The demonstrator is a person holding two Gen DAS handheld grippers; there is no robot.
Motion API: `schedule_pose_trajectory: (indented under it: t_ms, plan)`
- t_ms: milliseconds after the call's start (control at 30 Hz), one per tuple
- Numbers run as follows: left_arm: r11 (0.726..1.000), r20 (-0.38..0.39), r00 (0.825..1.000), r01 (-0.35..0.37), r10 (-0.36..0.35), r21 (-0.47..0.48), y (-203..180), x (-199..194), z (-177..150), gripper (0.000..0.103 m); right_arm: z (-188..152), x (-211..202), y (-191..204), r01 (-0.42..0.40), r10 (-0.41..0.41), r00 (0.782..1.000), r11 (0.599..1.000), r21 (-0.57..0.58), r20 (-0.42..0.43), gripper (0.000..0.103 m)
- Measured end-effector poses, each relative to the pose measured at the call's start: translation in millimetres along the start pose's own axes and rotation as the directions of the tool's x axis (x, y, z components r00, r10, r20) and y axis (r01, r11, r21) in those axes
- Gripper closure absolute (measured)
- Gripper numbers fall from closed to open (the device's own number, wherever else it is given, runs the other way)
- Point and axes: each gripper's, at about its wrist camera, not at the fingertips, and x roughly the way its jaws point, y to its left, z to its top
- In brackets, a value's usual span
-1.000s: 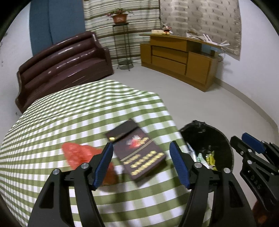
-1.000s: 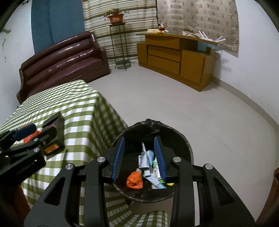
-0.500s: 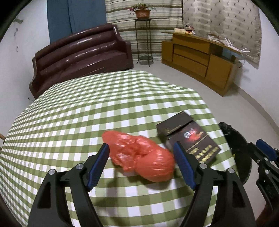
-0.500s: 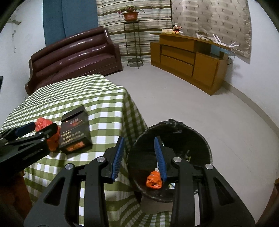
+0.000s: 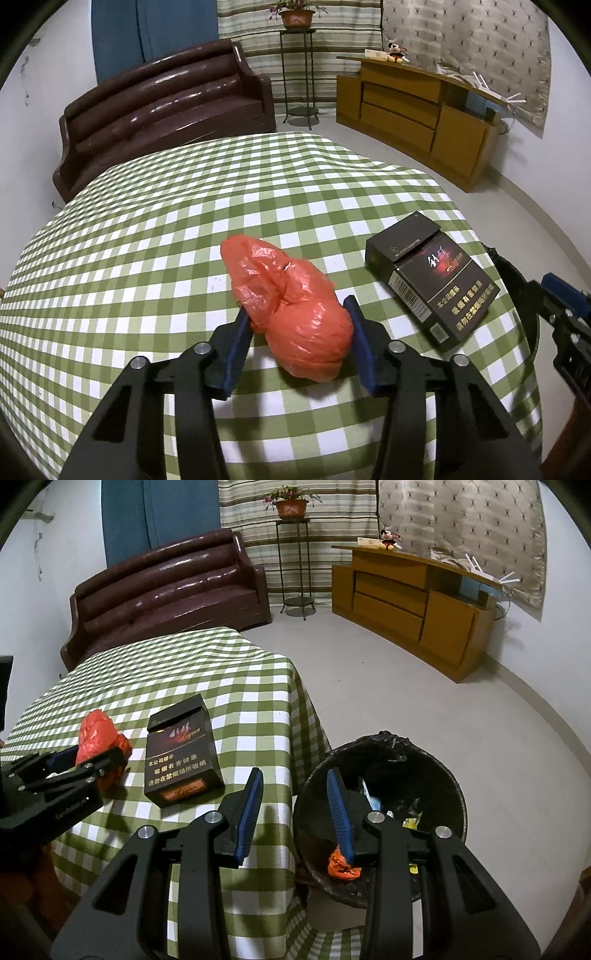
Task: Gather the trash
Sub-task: 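Grasp the red plastic bag with the left tool, then grasp the dark red cigarette box with the right tool while the left tool holds the red bag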
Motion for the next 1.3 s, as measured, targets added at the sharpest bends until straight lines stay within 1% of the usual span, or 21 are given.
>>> schedule_pose_trajectory:
  t_ms: [100, 167, 400, 467, 600, 633, 667, 967, 1300]
  plan:
    - [1.000, 0.005, 1.000, 0.009, -0.009, 0.004, 7, -2, -3, 0.059, 2, 1, 5, -0.010, 0.010, 1.000, 1.000, -0.005, -0.004, 0.067]
    - [1.000, 0.006, 1.000, 0.008, -0.008, 0.004, 12, -5, -5, 0.060, 3, 1, 9, -0.021, 0.021, 1.000, 1.000, -0.006, -0.001, 0.055]
    - [1.000, 0.005, 1.000, -0.011, 0.011, -0.010, 34, -8, -10, 0.060, 7, 4, 32, -0.058, 0.058, 0.998, 0.997, -0.042, -0.009, 0.052]
    - [1.000, 0.006, 1.000, -0.019, 0.019, -0.015, 42, -10, -14, 0.060, 8, 7, 40, -0.069, 0.068, 0.998, 0.996, -0.056, -0.016, 0.048]
    - [0.999, 0.005, 0.999, -0.036, 0.036, -0.028, 60, -13, -18, 0.060, 10, 14, 54, -0.086, 0.082, 0.996, 0.993, -0.087, -0.042, 0.045]
    - [0.999, 0.005, 0.999, -0.038, 0.038, -0.029, 64, -14, -20, 0.060, 11, 15, 57, -0.088, 0.084, 0.995, 0.992, -0.094, -0.046, 0.042]
    - [0.999, 0.006, 0.999, -0.043, 0.043, -0.032, 68, -15, -22, 0.060, 11, 17, 60, -0.090, 0.086, 0.995, 0.991, -0.097, -0.048, 0.041]
    - [0.997, 0.006, 0.998, -0.062, 0.062, -0.049, 93, -23, -29, 0.060, 19, 28, 80, -0.092, 0.084, 0.994, 0.989, -0.115, -0.072, 0.040]
    - [0.997, 0.003, 0.998, -0.057, 0.057, -0.060, 102, -23, -30, 0.060, 22, 37, 94, -0.069, 0.058, 0.994, 0.989, -0.130, -0.091, 0.039]
